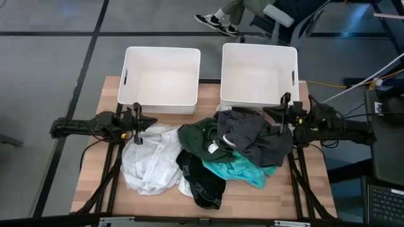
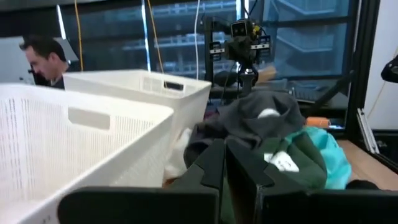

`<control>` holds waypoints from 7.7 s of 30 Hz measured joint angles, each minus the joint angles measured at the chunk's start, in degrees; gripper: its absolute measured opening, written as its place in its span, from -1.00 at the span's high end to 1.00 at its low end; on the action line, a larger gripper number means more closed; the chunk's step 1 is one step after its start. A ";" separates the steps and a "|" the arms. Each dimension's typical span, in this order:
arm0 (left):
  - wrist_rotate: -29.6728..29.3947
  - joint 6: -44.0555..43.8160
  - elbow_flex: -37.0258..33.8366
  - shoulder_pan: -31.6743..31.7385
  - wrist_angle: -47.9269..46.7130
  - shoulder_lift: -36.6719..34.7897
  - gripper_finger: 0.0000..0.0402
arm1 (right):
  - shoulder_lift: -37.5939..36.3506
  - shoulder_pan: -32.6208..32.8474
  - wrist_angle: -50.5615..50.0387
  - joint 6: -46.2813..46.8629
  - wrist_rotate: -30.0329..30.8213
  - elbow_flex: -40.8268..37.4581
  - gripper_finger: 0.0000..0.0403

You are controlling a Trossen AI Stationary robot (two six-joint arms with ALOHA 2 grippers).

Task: Sort clothes
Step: Put the dark blue shorts into the right white bin

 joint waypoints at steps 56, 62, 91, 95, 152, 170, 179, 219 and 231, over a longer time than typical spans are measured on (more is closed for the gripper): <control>-0.04 4.43 0.12 -0.01 6.85 0.04 0.96 | 47.69 11.87 -54.64 28.02 -5.44 43.74 -0.85; -0.02 4.36 0.12 0.01 6.85 0.04 0.96 | 53.44 18.44 -54.64 29.01 1.00 43.74 -0.81; -0.02 3.70 0.12 0.00 6.92 0.03 0.96 | 62.28 15.73 -44.92 27.28 11.39 26.66 -0.80; -0.02 3.56 0.12 -0.02 6.92 0.04 0.96 | 62.19 13.94 -42.27 25.93 11.28 23.49 -0.67; -0.02 1.83 0.12 -0.02 6.89 0.03 0.96 | 62.39 17.27 -67.60 8.53 42.59 65.11 0.77; -0.02 0.95 0.13 -0.02 6.89 0.04 0.96 | 62.30 17.27 -46.51 -20.74 50.30 76.44 0.75; -0.02 0.94 0.12 -0.01 6.89 0.04 0.96 | 62.34 17.27 -35.04 -37.17 53.27 83.95 0.75; -0.02 0.47 0.14 -0.01 5.47 0.04 0.96 | 65.74 -30.34 -64.46 -25.62 19.35 91.76 0.76; 0.01 -1.09 0.14 -0.04 5.10 0.02 0.96 | 66.82 -39.04 -58.34 -24.16 15.89 77.48 0.76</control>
